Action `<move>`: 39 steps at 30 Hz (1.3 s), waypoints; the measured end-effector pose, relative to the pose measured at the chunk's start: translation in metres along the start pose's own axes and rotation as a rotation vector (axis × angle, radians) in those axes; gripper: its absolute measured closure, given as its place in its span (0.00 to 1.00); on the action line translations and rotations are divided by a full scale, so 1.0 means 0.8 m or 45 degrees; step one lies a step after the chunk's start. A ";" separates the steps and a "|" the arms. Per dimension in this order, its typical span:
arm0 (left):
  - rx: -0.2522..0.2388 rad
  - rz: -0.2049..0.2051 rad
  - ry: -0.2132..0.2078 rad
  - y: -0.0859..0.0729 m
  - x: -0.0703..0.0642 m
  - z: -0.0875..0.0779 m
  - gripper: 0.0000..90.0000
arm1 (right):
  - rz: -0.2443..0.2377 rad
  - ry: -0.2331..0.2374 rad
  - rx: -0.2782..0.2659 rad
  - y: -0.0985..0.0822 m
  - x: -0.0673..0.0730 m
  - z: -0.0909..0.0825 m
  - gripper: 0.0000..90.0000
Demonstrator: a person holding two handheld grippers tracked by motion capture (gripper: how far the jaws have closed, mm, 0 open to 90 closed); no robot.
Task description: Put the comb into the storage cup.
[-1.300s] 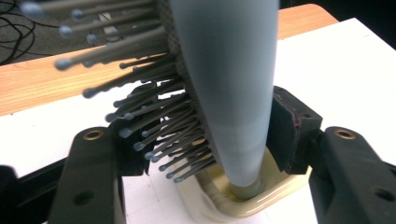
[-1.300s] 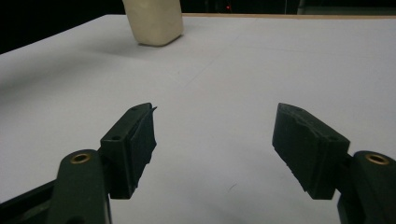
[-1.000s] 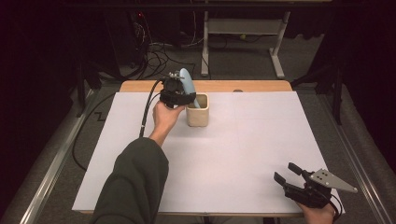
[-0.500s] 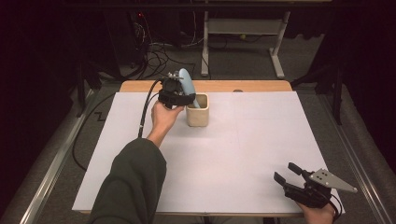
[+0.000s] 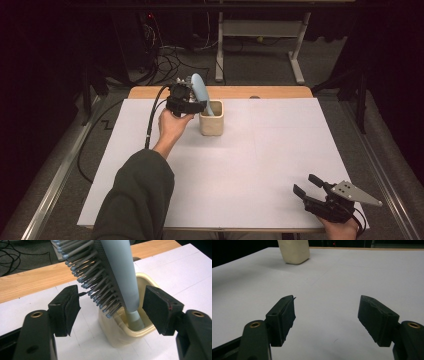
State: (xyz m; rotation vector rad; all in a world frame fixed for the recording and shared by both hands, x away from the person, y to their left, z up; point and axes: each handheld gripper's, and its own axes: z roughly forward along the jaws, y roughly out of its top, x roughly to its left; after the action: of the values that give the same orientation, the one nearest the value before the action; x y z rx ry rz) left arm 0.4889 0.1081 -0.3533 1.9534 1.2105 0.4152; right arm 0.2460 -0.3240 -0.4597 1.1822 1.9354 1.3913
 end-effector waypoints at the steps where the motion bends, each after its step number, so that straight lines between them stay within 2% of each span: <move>1: -0.001 0.002 -0.002 0.000 0.000 -0.001 0.34 | -0.001 -0.001 0.000 0.000 0.000 0.000 0.34; 13: 0.002 -0.005 -0.012 -0.006 0.003 -0.005 0.33 | -0.002 0.002 0.001 0.000 0.000 0.000 0.34; 39: -0.006 0.014 -0.025 -0.014 0.006 -0.016 0.33 | -0.003 0.001 0.002 0.000 0.001 0.001 0.34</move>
State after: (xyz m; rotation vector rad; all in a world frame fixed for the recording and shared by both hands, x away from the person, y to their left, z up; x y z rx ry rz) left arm 0.4767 0.1209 -0.3542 1.9565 1.1858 0.4030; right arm 0.2461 -0.3234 -0.4598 1.1801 1.9382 1.3895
